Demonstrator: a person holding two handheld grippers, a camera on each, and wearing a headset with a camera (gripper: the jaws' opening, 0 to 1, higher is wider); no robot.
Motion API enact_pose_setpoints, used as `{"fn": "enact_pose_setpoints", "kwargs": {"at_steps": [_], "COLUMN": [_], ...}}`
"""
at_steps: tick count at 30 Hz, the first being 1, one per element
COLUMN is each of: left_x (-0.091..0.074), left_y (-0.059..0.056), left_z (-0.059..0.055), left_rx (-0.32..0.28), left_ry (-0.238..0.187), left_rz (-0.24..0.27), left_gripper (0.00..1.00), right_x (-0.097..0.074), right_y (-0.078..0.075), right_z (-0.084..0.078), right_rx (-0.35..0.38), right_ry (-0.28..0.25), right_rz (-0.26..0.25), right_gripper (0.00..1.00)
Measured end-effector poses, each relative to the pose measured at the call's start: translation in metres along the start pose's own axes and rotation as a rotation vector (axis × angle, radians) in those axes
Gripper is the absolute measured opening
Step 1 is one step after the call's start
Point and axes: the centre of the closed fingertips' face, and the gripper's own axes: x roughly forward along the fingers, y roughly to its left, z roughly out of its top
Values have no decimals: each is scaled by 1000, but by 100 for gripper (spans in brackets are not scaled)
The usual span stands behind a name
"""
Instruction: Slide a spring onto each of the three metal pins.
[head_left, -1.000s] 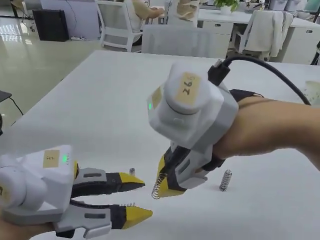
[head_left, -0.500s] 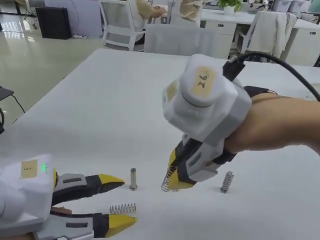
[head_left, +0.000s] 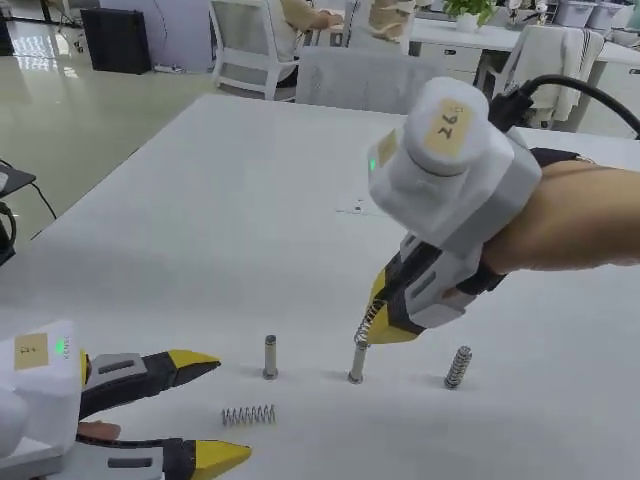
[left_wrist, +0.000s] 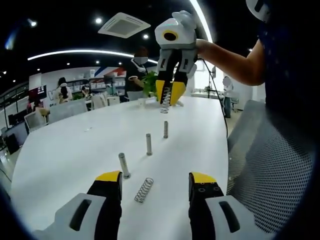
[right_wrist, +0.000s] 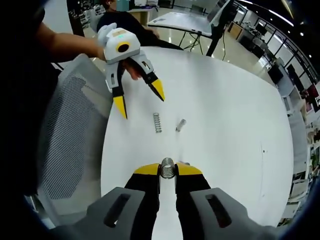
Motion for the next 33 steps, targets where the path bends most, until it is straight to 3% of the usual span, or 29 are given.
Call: {"fn": "enact_pose_setpoints", "kwargs": {"at_steps": [8,17,33], "left_x": [-1,1,-1], "left_y": [-1,-2,-1], "left_z": [0,-1,-5], "left_rx": [-1,1,1], "left_ry": [-6,-9,-8], "left_rz": [8,6,10], "left_gripper": [50,50,50], "right_x": [5,23,47], "right_y": [-18,-31,-35], "right_z": [-9,-17,-26], "right_rx": [9,13,34], "right_ry": [41,93,125], "right_rz": [-20,3,43], "right_gripper": [9,8,9]}}
